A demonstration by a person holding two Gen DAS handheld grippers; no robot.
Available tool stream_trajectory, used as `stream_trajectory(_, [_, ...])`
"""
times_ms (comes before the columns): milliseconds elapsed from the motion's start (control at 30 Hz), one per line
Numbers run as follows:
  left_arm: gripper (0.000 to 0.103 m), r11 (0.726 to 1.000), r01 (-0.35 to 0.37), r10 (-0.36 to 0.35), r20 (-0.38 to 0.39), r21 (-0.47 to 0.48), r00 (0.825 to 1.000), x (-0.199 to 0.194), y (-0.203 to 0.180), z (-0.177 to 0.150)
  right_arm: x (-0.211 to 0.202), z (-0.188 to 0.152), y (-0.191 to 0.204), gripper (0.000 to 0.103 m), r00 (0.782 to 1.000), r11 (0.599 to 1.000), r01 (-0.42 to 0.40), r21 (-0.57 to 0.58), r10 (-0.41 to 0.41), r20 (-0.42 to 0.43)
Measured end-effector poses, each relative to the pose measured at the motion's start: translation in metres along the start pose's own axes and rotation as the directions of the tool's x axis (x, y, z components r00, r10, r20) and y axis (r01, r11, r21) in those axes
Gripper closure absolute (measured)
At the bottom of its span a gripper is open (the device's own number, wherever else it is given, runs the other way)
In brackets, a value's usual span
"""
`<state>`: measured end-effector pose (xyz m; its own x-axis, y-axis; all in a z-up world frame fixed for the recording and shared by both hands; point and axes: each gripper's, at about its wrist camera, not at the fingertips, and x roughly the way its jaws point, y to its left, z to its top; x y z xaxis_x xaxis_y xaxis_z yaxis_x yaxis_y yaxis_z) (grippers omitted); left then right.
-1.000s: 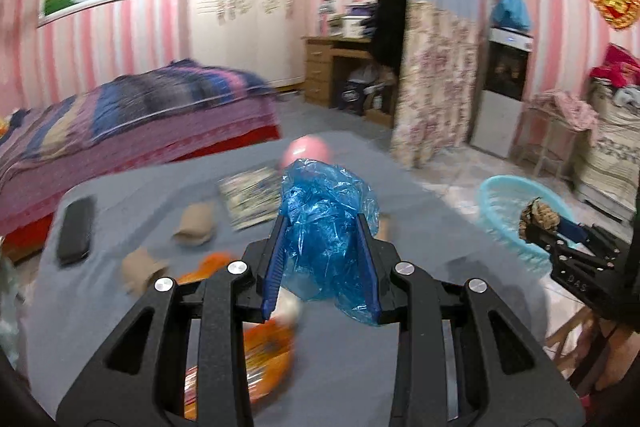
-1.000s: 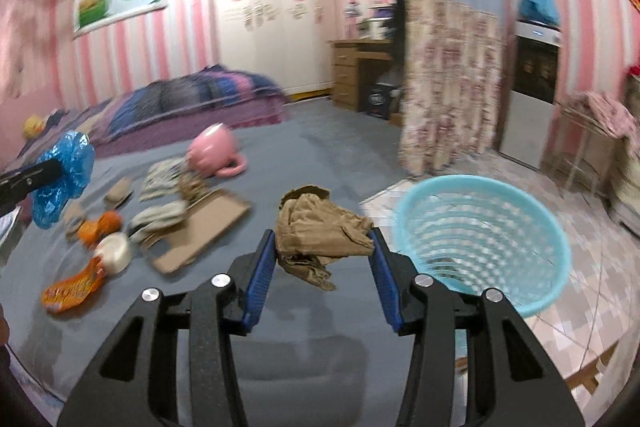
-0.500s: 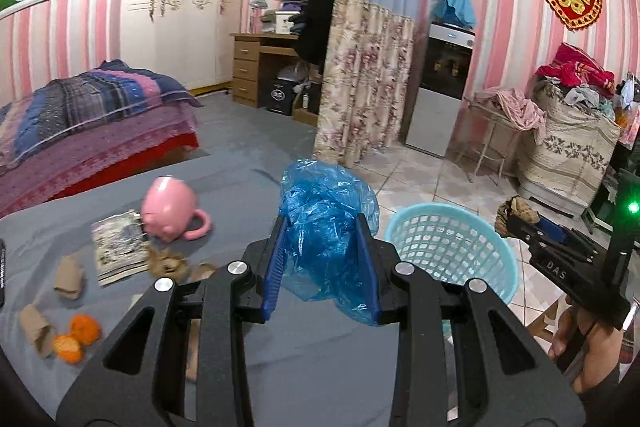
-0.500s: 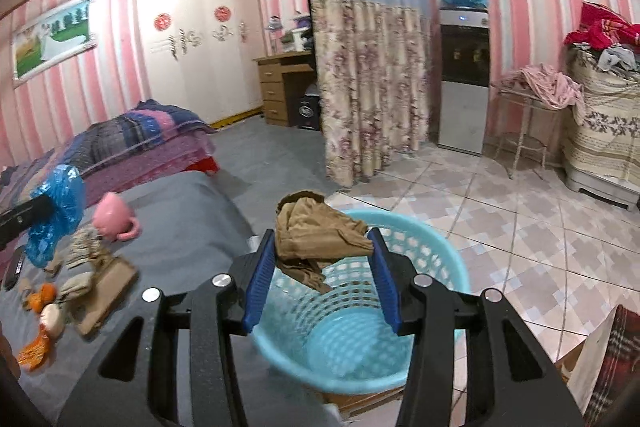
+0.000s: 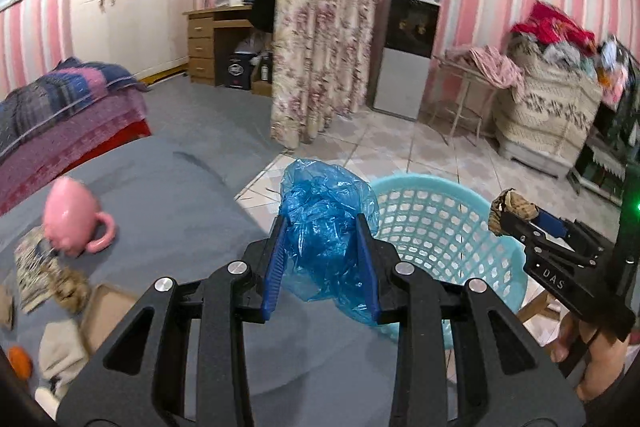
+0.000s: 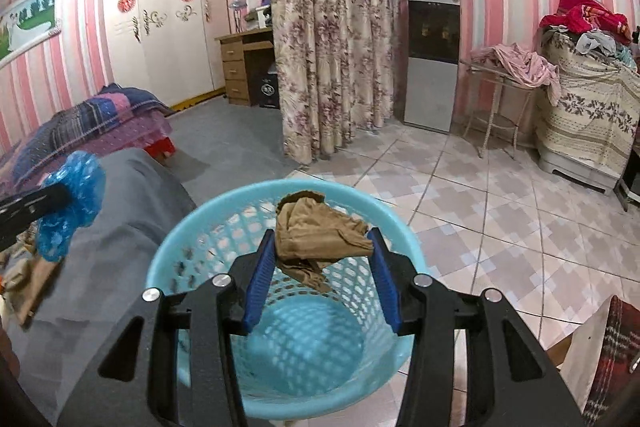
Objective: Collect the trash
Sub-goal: 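Carry the blue bag and brown paper with both tools over the blue basket, then open the left tool and the right tool to drop both items into the basket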
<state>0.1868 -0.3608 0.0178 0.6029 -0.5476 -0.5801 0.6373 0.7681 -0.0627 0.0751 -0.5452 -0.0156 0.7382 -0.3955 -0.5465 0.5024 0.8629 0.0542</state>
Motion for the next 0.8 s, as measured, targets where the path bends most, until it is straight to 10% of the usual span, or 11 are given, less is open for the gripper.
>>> stream_trajectory(533, [0.068,0.997,0.061,-0.053,-0.144,0.053,0.988,0.110,-0.050,0.002,0.021,-0.008,-0.041,0.057,0.998,0.994,0.046,0.098,-0.042,-0.043])
stream_trajectory(667, [0.037,0.999,0.022,-0.017,-0.150,0.029,0.988,0.117,-0.038,0.003,0.028,-0.009,-0.035,0.057,0.998,0.995,0.032,0.092,-0.027,-0.055])
stream_trajectory(800, [0.027,1.000,-0.021,0.023,-0.124,0.016,0.992,0.108,-0.023,0.006,0.032,-0.010,-0.025,0.057,0.998,0.997,0.015,0.080,-0.010,-0.060])
